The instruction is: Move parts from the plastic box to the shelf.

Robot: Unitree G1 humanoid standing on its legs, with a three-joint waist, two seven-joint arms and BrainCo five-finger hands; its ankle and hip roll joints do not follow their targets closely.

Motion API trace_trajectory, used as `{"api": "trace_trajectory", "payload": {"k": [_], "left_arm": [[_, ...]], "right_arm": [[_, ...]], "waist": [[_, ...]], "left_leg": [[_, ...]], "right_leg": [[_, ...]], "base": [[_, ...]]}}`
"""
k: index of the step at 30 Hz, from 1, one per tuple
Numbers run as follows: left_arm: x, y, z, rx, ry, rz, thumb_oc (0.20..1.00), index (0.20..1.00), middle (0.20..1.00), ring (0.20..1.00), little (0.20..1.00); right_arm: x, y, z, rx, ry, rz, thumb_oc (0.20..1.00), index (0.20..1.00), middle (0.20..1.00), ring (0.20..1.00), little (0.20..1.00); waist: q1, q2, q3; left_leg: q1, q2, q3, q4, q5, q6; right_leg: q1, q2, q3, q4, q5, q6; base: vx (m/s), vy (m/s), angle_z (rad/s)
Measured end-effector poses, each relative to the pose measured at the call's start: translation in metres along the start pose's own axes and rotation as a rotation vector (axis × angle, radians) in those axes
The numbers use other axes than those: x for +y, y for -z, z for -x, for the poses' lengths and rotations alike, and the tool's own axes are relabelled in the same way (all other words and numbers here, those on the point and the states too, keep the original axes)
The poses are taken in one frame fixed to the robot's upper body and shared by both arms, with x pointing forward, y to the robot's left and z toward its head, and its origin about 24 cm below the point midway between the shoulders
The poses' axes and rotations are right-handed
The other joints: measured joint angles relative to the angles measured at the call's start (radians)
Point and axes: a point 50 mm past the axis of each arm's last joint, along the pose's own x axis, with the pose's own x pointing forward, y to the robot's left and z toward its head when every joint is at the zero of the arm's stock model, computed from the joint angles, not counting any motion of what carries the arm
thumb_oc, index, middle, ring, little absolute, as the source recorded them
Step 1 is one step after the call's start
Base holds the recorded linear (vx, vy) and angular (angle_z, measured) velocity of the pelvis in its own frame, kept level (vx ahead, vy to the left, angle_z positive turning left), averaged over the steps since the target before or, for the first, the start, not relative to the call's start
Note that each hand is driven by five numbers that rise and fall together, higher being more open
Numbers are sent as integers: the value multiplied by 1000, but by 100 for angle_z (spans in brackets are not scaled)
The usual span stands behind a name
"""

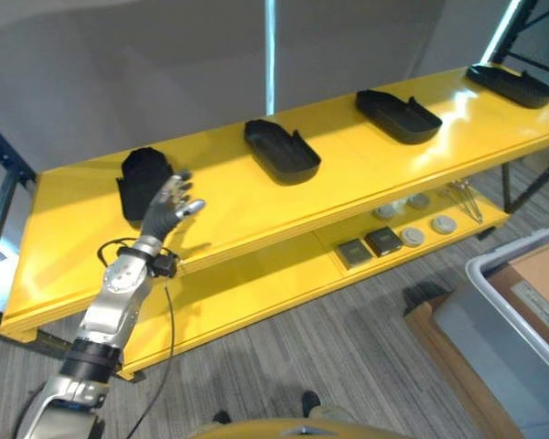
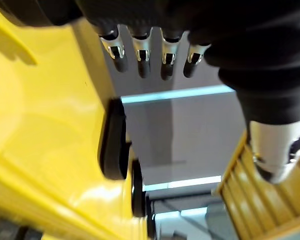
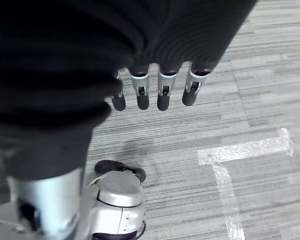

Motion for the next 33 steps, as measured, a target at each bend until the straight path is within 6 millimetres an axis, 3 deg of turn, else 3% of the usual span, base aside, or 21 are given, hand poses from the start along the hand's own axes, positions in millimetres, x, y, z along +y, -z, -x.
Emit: {"api": "trace_trajectory", "payload": {"k": [3, 6, 9, 14, 18, 22, 24, 27, 30, 33], "left_arm": [[-16, 28, 16, 127, 116, 32, 1000, 1000, 1000, 1000, 1000], [-43, 84, 58, 393, 216, 140, 1000, 1000, 1000, 1000, 1000], [-58, 120, 101, 597, 212, 241, 1000, 1000, 1000, 1000, 1000], [-60, 147, 146, 731, 163, 313, 1000, 1000, 1000, 1000, 1000], [-63, 167, 176, 842, 120, 368, 1000, 1000, 1000, 1000, 1000], [-80, 207, 228, 1090, -94, 528, 1000, 1000, 1000, 1000, 1000], [-94, 221, 271, 1245, -259, 613, 1000, 1000, 1000, 1000, 1000], [-106, 225, 304, 1399, -387, 637, 1000, 1000, 1000, 1000, 1000], [-102, 225, 310, 1414, -463, 629, 1000, 1000, 1000, 1000, 1000], [-98, 227, 295, 1376, -452, 592, 1000, 1000, 1000, 1000, 1000]], "right_arm": [[-2, -5, -1, 0, 4, 5, 1000, 1000, 1000, 1000, 1000], [-3, -9, -1, -8, 10, 44, 1000, 1000, 1000, 1000, 1000], [-2, -11, -2, 4, 6, 70, 1000, 1000, 1000, 1000, 1000], [-3, -12, -2, 16, 10, 75, 1000, 1000, 1000, 1000, 1000], [-3, -11, -2, 25, 9, 66, 1000, 1000, 1000, 1000, 1000], [-2, -10, -2, 36, 5, 64, 1000, 1000, 1000, 1000, 1000], [-1, -8, -2, 51, 2, 63, 1000, 1000, 1000, 1000, 1000], [4, -2, -2, 75, -12, 61, 1000, 1000, 1000, 1000, 1000], [9, 4, -2, 104, -15, 68, 1000, 1000, 1000, 1000, 1000], [17, 0, -2, 91, -15, 67, 1000, 1000, 1000, 1000, 1000]], "waist": [[11, 15, -9], [34, 27, -18], [62, 34, -23], [125, 28, -25], [135, 23, -34], [127, 19, -49], [120, 5, -58], [116, -8, -71], [125, -22, -75], [122, -29, -74]], "left_leg": [[-6, 0, -10, 0, 0, 0], [-9, 0, -31, 0, 0, -2], [-14, 0, -46, 0, 7, -2], [-35, -2, -83, 0, 10, -7], [-41, -3, -98, 0, 14, -8], [-50, -3, -102, 0, 13, -9], [-53, -2, -104, 0, 13, -10], [-52, -2, -104, 1, 12, -9], [-55, -3, -106, 6, 18, 0], [-54, -2, -106, 1, 13, -7]], "right_leg": [[7, 0, -10, 0, -7, 1], [13, 1, -26, 0, -16, 3], [10, 1, -38, 0, -17, 3], [15, -1, -69, 0, -22, 5], [12, -2, -88, 0, -28, -3], [9, -1, -90, 1, -31, -4], [5, -1, -92, 0, -34, -4], [5, 0, -91, 1, -37, -5], [-6, -1, -91, 8, -38, -5], [-6, -1, -90, 13, -39, -5]], "base": [[-59, 18, 15], [-60, 11, 14], [-41, 14, 16], [-42, 16, 22], [-28, 7, 12], [-4, 0, 1], [0, 0, 0], [14, -3, 1], [23, -5, 1], [0, 0, 0]]}}
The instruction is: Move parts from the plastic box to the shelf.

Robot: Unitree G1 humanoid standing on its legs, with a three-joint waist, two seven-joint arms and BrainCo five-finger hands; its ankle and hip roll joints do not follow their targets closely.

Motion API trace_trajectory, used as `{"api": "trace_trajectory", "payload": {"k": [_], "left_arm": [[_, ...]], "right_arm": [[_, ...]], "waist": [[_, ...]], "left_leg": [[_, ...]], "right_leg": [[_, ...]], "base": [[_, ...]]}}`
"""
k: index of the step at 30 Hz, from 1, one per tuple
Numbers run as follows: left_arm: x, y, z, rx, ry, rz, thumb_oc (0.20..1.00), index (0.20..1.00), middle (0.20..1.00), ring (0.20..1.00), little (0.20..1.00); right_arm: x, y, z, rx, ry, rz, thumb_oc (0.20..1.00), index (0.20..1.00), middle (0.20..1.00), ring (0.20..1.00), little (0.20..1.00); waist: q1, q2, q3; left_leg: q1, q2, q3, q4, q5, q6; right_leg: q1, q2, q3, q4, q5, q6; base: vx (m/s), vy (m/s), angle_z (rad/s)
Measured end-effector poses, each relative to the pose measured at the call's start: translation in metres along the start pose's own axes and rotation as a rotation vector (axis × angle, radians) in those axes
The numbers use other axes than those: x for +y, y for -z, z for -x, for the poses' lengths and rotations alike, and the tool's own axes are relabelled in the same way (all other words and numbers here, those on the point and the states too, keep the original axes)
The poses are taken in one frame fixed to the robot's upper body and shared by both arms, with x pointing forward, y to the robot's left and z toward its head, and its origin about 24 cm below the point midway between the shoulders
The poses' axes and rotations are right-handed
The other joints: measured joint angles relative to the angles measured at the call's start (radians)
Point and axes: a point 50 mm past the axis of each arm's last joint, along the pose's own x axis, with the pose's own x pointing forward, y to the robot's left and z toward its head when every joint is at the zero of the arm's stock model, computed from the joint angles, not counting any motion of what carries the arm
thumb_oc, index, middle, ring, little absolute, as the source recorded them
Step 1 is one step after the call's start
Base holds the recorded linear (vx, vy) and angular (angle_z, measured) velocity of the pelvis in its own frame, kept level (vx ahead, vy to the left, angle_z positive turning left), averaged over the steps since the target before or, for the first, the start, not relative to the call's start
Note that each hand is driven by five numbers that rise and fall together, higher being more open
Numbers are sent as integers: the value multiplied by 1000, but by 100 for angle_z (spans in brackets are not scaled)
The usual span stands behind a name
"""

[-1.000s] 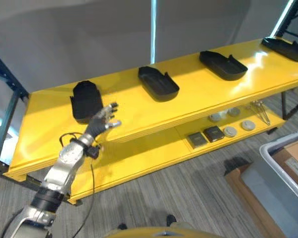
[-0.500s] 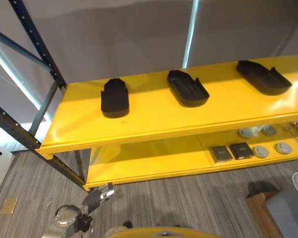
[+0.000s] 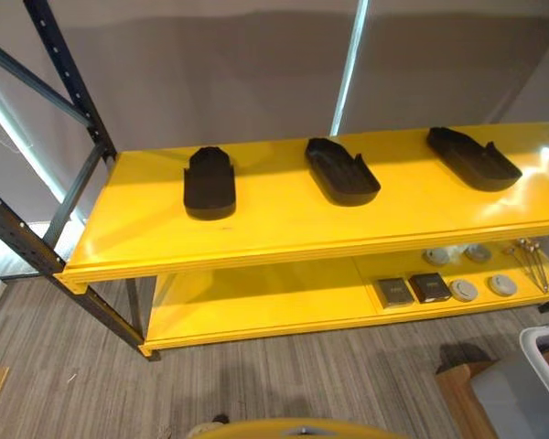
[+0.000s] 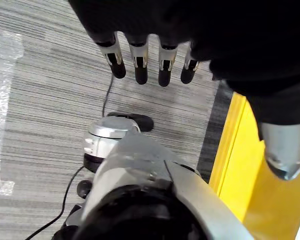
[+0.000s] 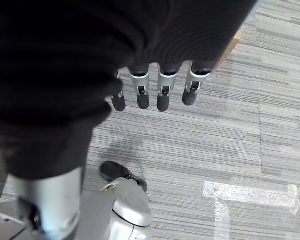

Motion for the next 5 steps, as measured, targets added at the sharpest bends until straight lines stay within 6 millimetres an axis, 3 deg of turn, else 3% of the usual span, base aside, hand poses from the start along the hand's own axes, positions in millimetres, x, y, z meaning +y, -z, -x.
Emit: {"api": "trace_trajectory", "payload": {"k": [5], "left_arm": [[-10, -22, -5, -77, 5, -21, 1000, 1000, 1000, 1000, 1000]], "right_arm": [[5, -1, 0, -1, -12, -3, 1000, 1000, 1000, 1000, 1000]], "waist": [[-4, 1, 1]], "left_leg": [[-3, 0, 2, 0, 0, 0]], "right_leg": [[0, -1, 1, 6, -2, 0]], "base": [[0, 0, 0]]}}
